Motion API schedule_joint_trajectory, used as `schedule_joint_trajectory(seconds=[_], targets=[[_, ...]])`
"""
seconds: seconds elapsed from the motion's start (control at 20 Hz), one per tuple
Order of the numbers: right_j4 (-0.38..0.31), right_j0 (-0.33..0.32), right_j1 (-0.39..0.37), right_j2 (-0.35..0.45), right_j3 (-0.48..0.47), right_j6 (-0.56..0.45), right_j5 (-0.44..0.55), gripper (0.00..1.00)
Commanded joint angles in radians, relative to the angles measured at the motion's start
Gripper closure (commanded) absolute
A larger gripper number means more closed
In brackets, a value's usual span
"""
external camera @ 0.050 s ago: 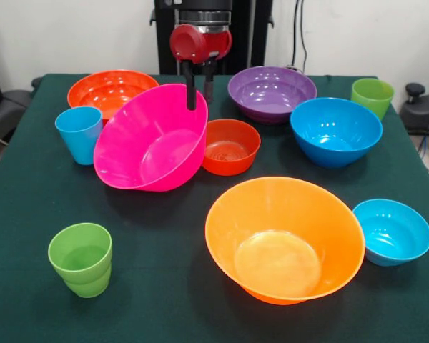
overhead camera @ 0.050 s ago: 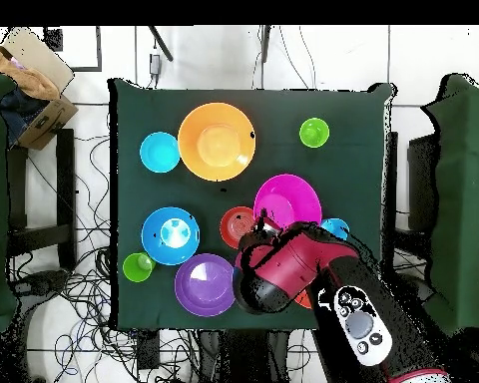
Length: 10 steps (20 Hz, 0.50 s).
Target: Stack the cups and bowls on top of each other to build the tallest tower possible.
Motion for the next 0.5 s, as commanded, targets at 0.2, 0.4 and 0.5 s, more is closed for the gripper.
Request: schedule_joint_trajectory(seconds=[0.2, 0.4, 0.5], targets=[[-0.047, 0.063, 0.066, -0.095, -0.056, 0.136, -0.089, 0.00], [-0.020, 0.057, 0.067, -0.092, -0.050, 0.124, -0.108, 1.00], [0.000, 0.044, 0.065, -0.077, -0.045, 0.103, -0.091, 1.00]])
